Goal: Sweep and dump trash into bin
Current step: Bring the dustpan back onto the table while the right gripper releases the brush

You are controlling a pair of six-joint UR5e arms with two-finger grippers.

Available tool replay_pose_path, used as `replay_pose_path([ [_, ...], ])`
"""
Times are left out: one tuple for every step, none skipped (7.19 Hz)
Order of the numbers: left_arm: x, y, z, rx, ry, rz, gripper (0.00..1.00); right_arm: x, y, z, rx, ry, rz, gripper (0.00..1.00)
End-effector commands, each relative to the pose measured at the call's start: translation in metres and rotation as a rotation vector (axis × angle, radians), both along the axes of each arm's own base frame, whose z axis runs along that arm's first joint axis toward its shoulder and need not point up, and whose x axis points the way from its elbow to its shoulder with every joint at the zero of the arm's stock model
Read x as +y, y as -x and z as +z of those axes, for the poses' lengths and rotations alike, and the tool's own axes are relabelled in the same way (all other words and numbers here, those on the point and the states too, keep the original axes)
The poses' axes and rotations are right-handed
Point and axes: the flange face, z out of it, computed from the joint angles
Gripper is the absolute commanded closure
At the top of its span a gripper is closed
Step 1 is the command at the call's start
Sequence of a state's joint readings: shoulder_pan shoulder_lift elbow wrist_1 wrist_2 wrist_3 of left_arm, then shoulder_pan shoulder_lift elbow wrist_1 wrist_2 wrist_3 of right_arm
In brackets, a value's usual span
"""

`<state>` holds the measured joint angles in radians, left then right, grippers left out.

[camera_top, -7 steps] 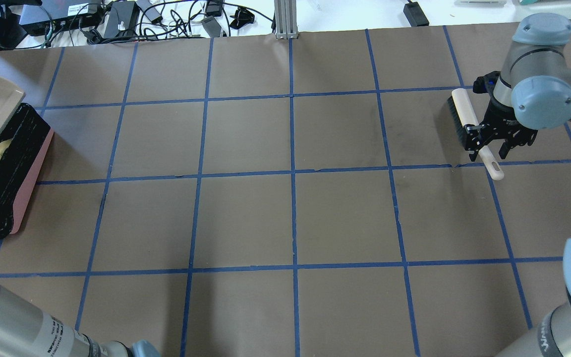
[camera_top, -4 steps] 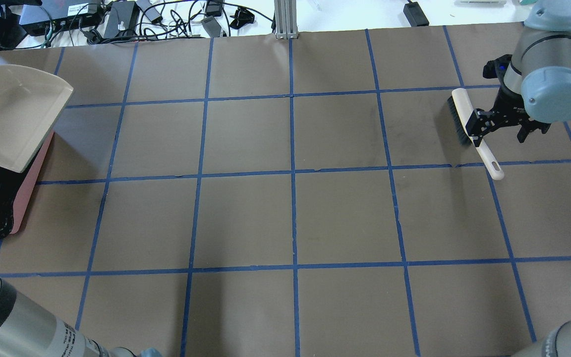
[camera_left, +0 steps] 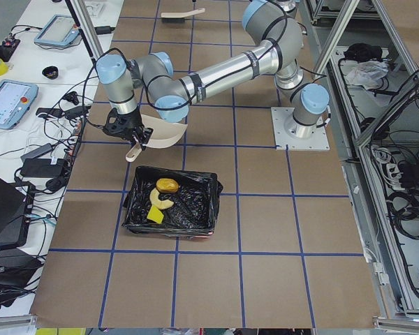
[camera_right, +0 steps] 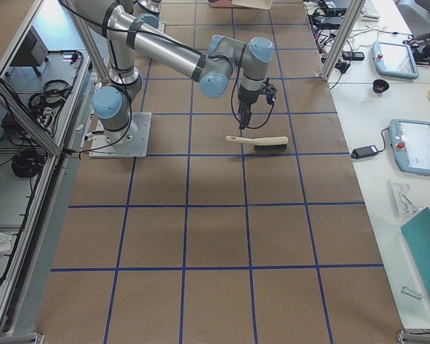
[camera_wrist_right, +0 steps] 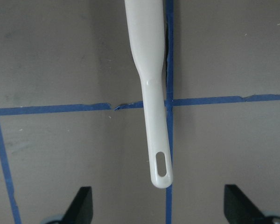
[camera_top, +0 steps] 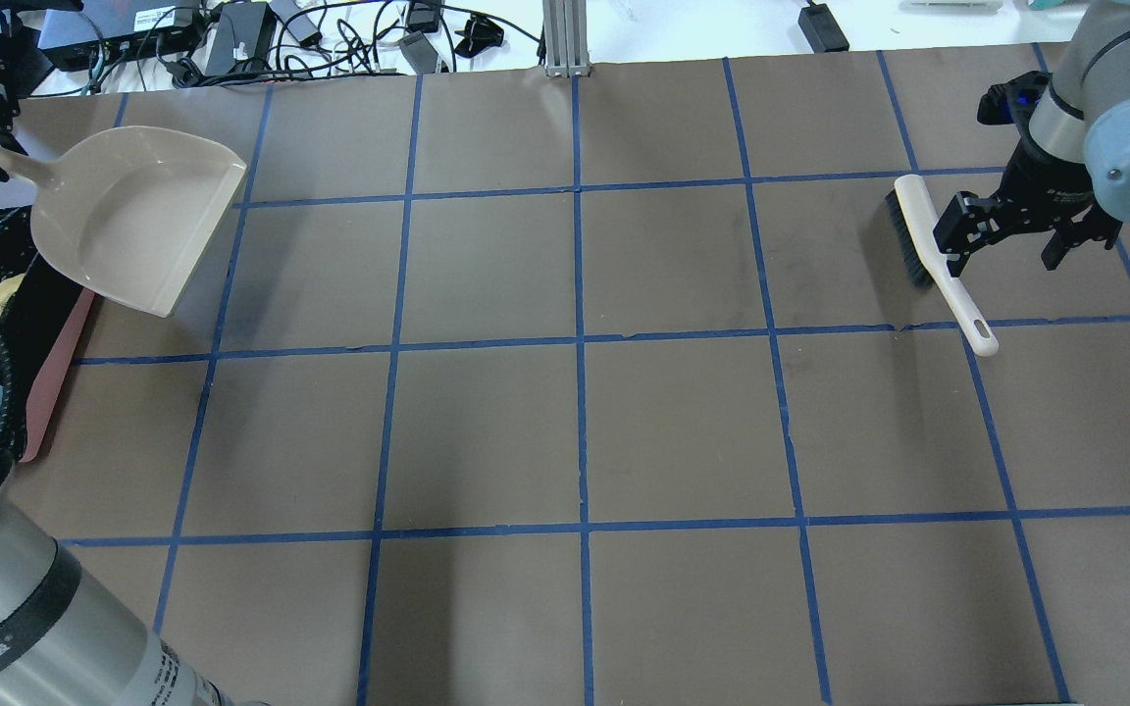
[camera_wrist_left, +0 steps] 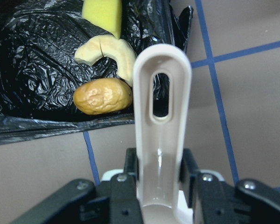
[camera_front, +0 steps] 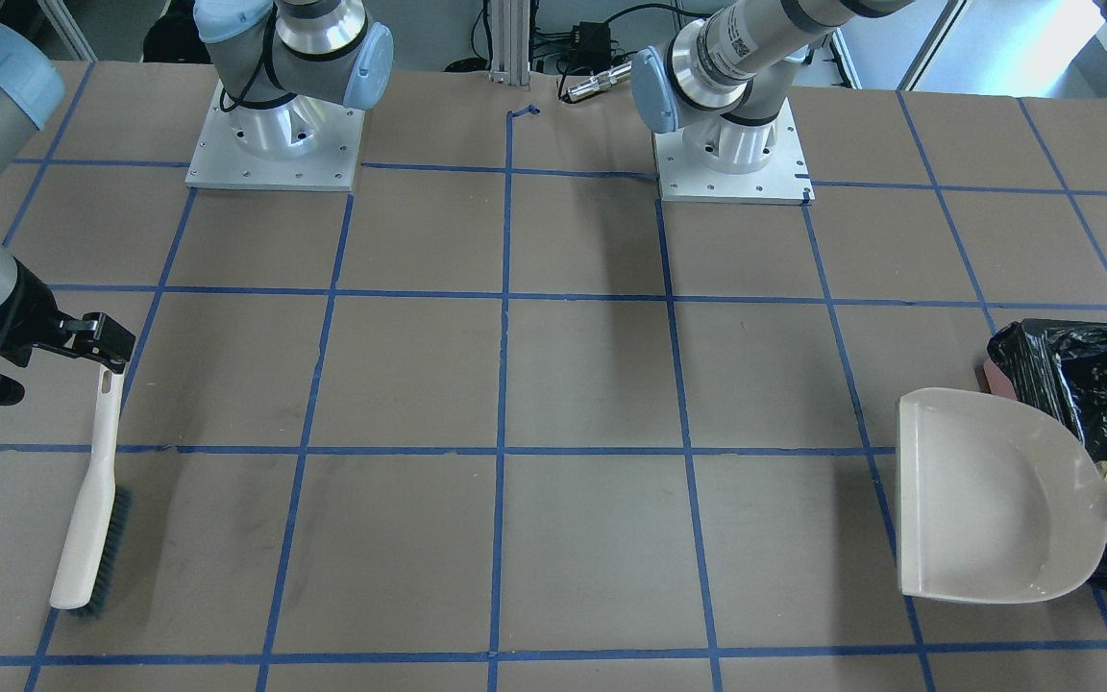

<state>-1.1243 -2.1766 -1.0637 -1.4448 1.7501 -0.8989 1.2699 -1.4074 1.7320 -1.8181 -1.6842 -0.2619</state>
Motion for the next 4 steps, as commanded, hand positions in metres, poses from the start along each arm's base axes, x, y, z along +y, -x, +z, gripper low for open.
replay_pose_path([
  [-0.026, 0.047, -0.033, 0.005, -0.003, 0.045, 1.0, 0.024, -0.016, 0.044, -0.025, 0.002, -0.003, 0.0],
  [-0.035, 0.058, -0.048, 0.004, -0.003, 0.11, 1.0, 0.036, -0.042, 0.071, -0.044, 0.016, -0.023, 0.0],
  [-0.044, 0.065, -0.067, 0.004, -0.007, 0.182, 1.0, 0.047, -0.076, 0.094, -0.044, 0.038, -0.006, 0.0],
  [-0.05, 0.073, -0.075, 0.002, 0.001, 0.239, 1.0, 0.054, -0.105, 0.11, -0.037, 0.053, 0.022, 0.0],
])
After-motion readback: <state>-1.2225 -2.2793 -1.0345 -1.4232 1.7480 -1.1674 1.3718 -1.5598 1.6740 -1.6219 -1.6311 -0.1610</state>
